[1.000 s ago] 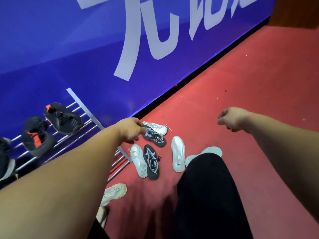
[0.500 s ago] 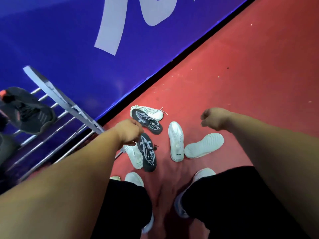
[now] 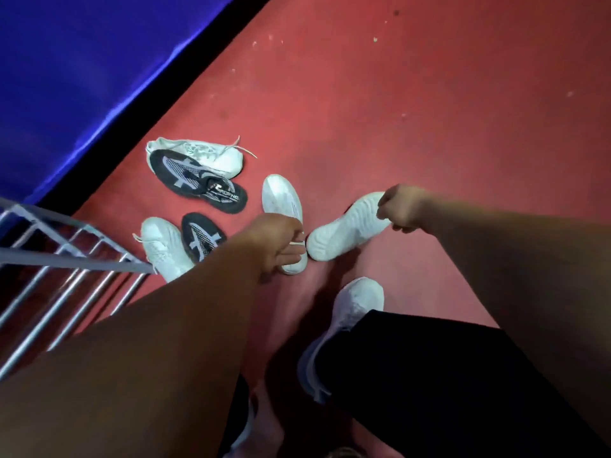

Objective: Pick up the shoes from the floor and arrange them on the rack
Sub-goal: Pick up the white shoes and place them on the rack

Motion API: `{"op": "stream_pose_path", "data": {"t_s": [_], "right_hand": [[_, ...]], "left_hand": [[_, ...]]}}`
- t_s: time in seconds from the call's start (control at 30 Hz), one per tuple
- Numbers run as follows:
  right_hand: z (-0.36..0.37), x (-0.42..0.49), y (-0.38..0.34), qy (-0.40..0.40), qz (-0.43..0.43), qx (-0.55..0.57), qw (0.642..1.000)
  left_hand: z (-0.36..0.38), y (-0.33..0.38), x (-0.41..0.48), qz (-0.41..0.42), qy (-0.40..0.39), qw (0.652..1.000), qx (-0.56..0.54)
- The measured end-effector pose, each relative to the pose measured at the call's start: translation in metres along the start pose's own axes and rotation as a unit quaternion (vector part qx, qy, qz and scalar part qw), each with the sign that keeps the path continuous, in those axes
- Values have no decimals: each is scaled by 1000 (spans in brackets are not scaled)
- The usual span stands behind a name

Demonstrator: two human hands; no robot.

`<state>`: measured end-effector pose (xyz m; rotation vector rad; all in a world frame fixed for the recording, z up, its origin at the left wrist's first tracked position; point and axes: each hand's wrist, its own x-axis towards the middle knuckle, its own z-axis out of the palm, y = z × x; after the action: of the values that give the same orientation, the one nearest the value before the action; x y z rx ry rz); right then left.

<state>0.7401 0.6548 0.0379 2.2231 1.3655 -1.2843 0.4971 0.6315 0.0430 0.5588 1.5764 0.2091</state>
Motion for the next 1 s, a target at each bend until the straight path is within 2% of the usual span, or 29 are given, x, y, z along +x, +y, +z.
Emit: {"op": "stream_pose_path", "data": {"t_s": [0.2, 0.33, 0.47, 0.57, 0.73, 0.83, 1.0], "right_hand": [[1, 67, 14, 18, 19, -20, 999], [5, 101, 18, 67, 41, 75, 994], [24, 114, 24, 68, 60, 172, 981], [33, 118, 24, 60, 97, 269, 956], [25, 118, 20, 72, 103, 344, 931], [28, 123, 22, 86, 101, 350, 927], [40, 123, 27, 46, 118, 354, 927]], "left_hand": [[27, -31, 67, -66, -12, 995, -74], [41, -47, 91, -91, -30, 989, -108], [40, -62, 109, -81, -6, 983, -167], [37, -69, 116, -71, -7, 985, -156], [39, -69, 119, -70, -11, 985, -160], [37, -72, 122, -61, -30, 987, -147], [34, -78, 126, -38, -36, 993, -104]]}}
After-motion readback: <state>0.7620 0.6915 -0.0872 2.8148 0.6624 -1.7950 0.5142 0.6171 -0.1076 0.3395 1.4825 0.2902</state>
